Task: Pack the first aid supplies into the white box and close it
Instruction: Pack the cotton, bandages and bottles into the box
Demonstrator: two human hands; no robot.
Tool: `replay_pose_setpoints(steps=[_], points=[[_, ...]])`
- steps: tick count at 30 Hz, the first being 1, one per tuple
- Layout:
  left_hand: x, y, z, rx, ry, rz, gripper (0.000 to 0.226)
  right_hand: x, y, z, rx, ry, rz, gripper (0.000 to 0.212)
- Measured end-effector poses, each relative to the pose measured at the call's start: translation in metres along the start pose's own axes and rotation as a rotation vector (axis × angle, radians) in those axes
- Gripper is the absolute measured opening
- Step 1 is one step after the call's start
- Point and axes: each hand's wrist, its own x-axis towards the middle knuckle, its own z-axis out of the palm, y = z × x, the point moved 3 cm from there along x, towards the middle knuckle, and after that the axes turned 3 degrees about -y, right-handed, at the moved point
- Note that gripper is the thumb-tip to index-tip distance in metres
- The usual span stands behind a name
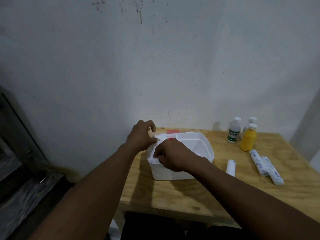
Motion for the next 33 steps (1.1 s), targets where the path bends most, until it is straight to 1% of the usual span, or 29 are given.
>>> replay_pose_setpoints(steps=[2,6,10,14,18,20,24,28,30,33], points=[[-0.001,0.004,-0.005,0.008,-0.006,0.041,0.028,-0.001,0.001,0.001,-0.006,-0.041,-0.003,0.032],[-0.003,0.006,-0.007,-0.025,-0.092,0.094,0.009,-0.003,0.003,0.004,-0.022,-0.066,-0.003,0.033],[-0.011,-0.001,0.002,-0.025,-0.148,0.06,0.016,-0.004,0.005,0.006,-0.049,-0.043,-0.009,0.034],[-0.016,-0.008,0.012,-0.162,-0.136,-0.017,0.021,-0.006,0.006,0.006,-0.126,0.002,-0.02,0.033],[-0.013,0.001,0.017,-0.221,-0.138,-0.021,0.022,-0.009,0.01,0.006,-0.195,0.055,-0.016,0.033],[-0.01,0.005,0.021,-0.245,-0.153,-0.018,0.022,-0.011,0.017,0.005,-0.184,0.065,-0.007,0.032],[-0.007,0.013,0.025,-0.299,-0.17,0.003,0.022,-0.017,0.03,-0.002,-0.083,0.091,0.005,0.034],[-0.005,0.021,0.016,-0.335,-0.161,0.024,0.03,-0.029,0.038,-0.022,0.022,0.211,0.002,0.032],[-0.001,0.029,0.008,-0.346,-0.127,0.026,0.033,-0.037,0.043,-0.04,0.063,0.329,-0.002,0.028],[0.003,0.051,-0.003,-0.339,-0.08,0.037,0.03,-0.05,0.063,-0.073,0.075,0.479,0.022,0.026]])
